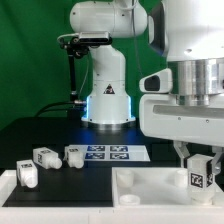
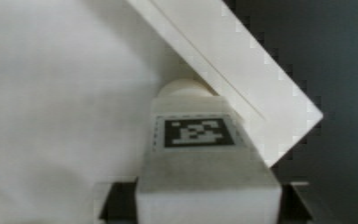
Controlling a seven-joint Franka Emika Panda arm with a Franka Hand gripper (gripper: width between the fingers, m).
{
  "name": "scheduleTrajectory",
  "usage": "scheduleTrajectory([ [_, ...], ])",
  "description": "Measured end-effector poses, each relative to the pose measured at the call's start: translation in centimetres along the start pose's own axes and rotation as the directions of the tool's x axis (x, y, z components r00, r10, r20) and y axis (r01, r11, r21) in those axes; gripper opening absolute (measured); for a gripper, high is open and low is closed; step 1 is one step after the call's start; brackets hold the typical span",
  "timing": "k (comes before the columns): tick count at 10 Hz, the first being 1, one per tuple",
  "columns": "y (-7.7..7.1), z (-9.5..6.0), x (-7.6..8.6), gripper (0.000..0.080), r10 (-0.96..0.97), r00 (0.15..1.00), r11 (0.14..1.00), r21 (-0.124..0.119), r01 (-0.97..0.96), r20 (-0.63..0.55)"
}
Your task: Assemble one leg
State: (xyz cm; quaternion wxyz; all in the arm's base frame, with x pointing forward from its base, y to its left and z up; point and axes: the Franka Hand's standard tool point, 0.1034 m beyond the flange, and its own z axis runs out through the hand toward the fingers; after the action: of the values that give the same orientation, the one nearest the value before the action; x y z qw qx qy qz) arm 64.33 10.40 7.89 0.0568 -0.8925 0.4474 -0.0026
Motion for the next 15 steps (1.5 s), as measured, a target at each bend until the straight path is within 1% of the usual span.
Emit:
scheduleTrajectory([
  [2, 0.2, 0.0, -0.2, 0.0286, 0.263, 0.964, 0.964, 0.022, -0.264, 0.031],
  [3, 0.1, 0.1, -0.4, 0.0287, 0.338, 0.940, 0.940, 0.023, -0.339, 0.037],
  [4, 0.1, 0.1, -0.5, 0.0287, 0.406, 0.913, 0.913, 0.022, -0.407, 0.037],
  [5, 0.1, 0.2, -0.5, 0.0365, 0.436, 0.899, 0.899, 0.020, -0.437, 0.038],
  [6, 0.1, 0.2, -0.5, 0.0365, 0.416, 0.909, 0.909, 0.021, -0.417, 0.038],
  [7, 0.1, 0.2, -0.7, 0.0549, 0.357, 0.934, 0.934, 0.016, -0.358, 0.029],
  [8, 0.1, 0.4, -1.3, 0.0629, 0.109, 0.994, 0.994, -0.012, -0.109, 0.007],
  [9, 0.0, 0.5, -1.6, 0.0629, -0.092, 0.996, 0.996, -0.014, 0.092, 0.006],
  [10, 0.0, 0.6, -1.7, 0.0644, -0.205, 0.979, 0.979, -0.014, 0.205, 0.008],
  [11, 0.0, 0.5, -1.6, 0.0648, -0.236, 0.972, 0.972, -0.014, 0.236, 0.007],
  [13, 0.1, 0.5, -1.5, 0.0649, -0.396, 0.918, 0.918, -0.014, 0.396, 0.008],
  [14, -0.1, 0.5, -1.2, 0.0649, -0.570, 0.821, 0.821, -0.031, 0.570, -0.009],
  [15, -0.4, 0.6, -1.3, 0.0649, -0.711, 0.702, 0.703, -0.049, 0.710, -0.022],
])
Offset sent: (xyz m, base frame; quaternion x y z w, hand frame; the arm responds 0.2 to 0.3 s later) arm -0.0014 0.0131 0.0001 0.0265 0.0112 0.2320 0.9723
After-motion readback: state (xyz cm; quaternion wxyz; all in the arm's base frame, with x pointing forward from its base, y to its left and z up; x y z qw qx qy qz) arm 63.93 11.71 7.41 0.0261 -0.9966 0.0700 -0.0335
